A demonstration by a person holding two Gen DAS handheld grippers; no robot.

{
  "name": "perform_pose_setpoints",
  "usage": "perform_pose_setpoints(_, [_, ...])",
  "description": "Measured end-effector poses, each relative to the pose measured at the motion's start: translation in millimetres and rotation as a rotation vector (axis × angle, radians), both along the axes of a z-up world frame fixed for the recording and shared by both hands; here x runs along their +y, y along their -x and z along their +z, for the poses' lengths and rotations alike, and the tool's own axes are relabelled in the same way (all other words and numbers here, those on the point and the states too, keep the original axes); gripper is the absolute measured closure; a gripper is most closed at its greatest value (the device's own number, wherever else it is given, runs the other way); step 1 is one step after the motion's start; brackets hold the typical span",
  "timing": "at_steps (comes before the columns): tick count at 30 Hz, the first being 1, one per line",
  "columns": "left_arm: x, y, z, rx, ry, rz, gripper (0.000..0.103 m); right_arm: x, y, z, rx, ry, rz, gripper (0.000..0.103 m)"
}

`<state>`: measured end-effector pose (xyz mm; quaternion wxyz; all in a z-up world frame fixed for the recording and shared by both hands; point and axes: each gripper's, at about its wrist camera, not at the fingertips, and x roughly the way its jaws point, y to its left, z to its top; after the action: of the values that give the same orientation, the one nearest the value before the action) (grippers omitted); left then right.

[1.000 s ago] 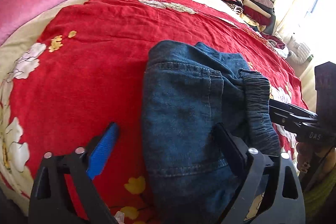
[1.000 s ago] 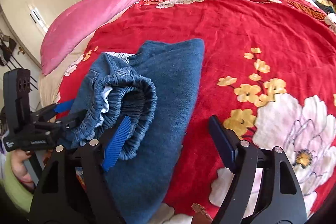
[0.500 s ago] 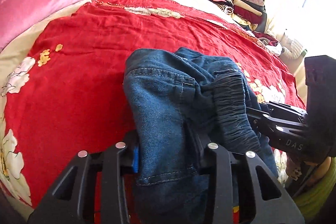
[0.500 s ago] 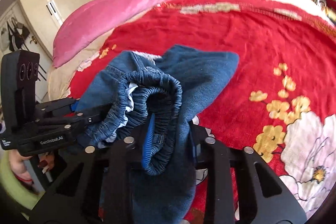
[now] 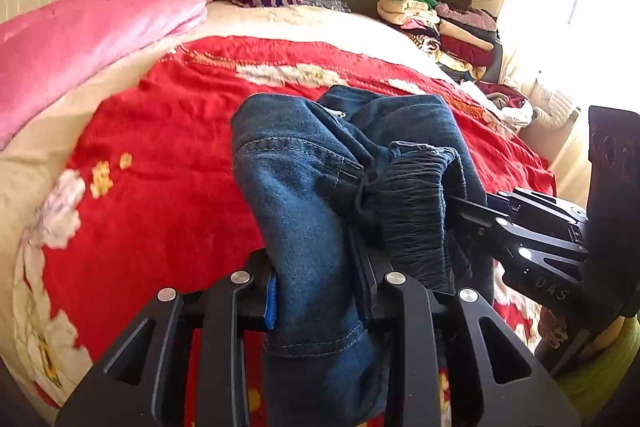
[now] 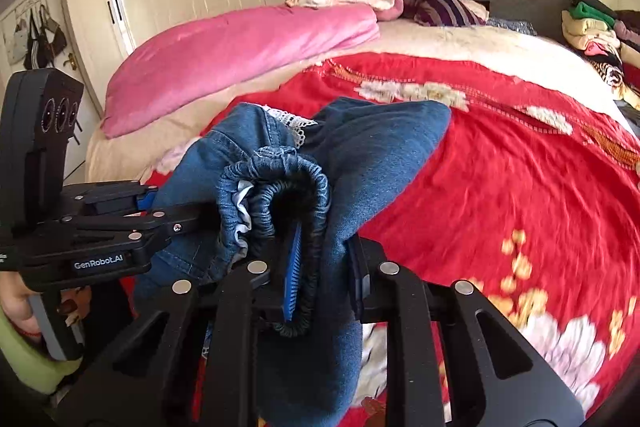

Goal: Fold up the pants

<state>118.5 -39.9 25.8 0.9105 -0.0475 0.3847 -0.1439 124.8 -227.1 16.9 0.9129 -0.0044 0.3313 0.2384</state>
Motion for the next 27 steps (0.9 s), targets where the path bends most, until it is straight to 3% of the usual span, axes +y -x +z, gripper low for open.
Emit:
perform_pose_setpoints(11, [-2,-37,12,-0.027,-0.023,0.016,0.076,2,-43,10,-0.014,0.009,-0.016,0.089])
perform_pose_setpoints(27, [3,-64,-11,0.006,-0.043,0.041,0.076,8,-68,-6,0.035,0.022,-0.044,0.089])
